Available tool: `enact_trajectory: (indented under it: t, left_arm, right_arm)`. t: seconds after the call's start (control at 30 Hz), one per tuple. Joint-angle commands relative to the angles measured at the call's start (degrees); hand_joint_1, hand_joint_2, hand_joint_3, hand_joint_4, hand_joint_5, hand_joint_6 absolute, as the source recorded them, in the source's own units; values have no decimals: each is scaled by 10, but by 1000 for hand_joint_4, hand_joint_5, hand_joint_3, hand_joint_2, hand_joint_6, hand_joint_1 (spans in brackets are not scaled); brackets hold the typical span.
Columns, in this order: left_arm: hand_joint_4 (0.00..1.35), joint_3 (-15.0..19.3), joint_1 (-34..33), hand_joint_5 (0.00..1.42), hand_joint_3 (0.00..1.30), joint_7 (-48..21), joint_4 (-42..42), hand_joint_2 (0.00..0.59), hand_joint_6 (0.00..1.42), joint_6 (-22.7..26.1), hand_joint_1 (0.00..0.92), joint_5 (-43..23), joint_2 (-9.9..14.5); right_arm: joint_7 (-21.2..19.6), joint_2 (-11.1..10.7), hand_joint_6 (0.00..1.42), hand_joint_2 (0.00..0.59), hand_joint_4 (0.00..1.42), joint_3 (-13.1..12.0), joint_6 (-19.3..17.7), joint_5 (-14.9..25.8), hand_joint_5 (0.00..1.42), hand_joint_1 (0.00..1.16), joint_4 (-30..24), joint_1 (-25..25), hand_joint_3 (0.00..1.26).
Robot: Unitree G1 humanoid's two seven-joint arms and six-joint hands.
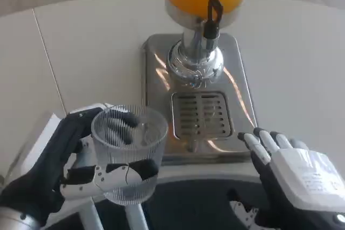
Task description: Grasp the cup under the faucet to collect the drink, then remove the cup.
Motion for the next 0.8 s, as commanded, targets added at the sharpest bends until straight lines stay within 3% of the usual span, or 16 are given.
enact_trajectory:
  t: [0.03, 0.47, 0.8]
  left_arm:
    - [1183, -6, 6, 1405, 952, 1, 2, 42, 1424, -17, 553, 3, -3]
    - [1183, -39, -22, 1405, 952, 5, 26, 42, 1424, -14, 553, 13, -9]
    - [1183, -107, -141, 1405, 952, 58, 123, 42, 1424, 6, 553, 84, -75]
  right_arm:
    - [0, 4, 0, 465, 0, 1, 4, -11, 0, 574, 0, -5, 76]
    - [-2, 21, 0, 465, 0, 5, 10, -23, 0, 574, 8, -11, 76]
    - [27, 13, 0, 465, 0, -2, 10, -15, 0, 574, 9, -29, 76]
